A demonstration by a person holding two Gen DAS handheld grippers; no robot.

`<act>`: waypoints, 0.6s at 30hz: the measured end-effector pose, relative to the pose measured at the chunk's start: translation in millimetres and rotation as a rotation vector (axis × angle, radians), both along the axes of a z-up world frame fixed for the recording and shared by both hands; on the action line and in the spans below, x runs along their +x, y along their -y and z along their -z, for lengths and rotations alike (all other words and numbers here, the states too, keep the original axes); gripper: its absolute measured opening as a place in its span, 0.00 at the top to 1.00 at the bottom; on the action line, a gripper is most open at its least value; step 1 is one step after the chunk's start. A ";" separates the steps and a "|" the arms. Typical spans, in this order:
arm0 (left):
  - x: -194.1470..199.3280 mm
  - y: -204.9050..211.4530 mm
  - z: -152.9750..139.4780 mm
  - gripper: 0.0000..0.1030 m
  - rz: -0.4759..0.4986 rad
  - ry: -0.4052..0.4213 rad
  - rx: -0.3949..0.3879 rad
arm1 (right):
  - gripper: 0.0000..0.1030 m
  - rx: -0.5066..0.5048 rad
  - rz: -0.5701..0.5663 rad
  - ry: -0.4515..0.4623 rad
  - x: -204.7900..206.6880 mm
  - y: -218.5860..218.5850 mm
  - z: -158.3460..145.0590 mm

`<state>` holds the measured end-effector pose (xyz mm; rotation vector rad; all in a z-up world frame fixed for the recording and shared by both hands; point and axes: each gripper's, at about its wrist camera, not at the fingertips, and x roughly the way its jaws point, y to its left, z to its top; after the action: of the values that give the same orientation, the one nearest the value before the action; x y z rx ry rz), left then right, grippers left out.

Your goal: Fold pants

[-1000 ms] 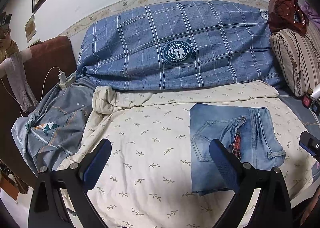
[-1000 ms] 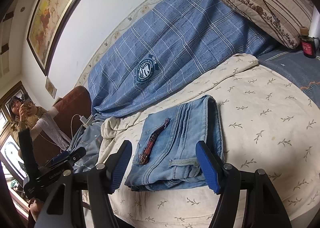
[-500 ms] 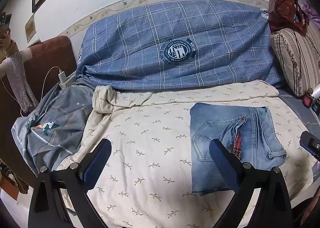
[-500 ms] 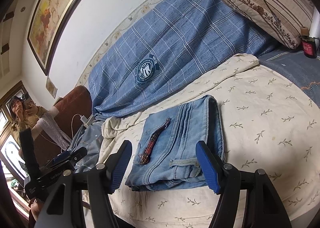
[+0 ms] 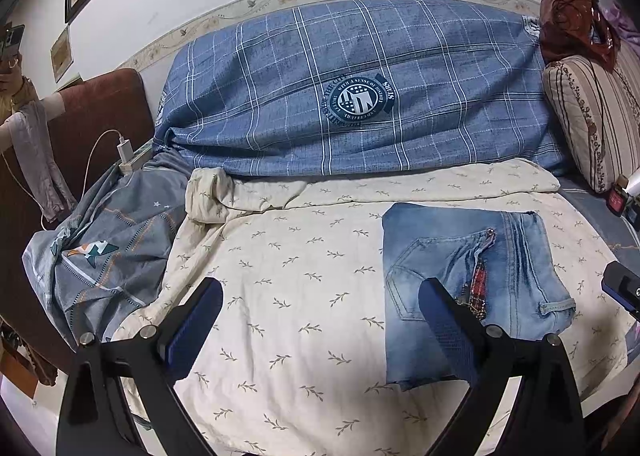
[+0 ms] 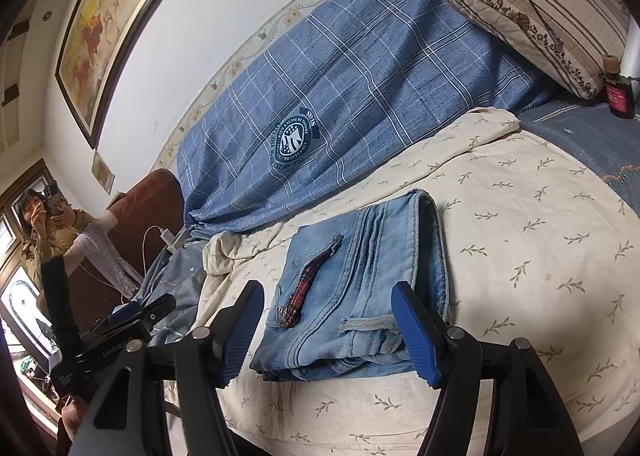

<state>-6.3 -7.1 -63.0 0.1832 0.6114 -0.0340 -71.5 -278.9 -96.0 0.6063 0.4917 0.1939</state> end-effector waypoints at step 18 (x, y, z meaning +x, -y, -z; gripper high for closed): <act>0.9 -0.5 2.6 0.05 0.000 -0.007 -0.004 | 0.32 -0.003 -0.004 -0.002 0.1 -1.4 0.8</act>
<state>-5.5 -6.7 -65.6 0.1791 0.6188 -0.0355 -71.4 -277.4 -96.8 0.6028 0.4945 0.1961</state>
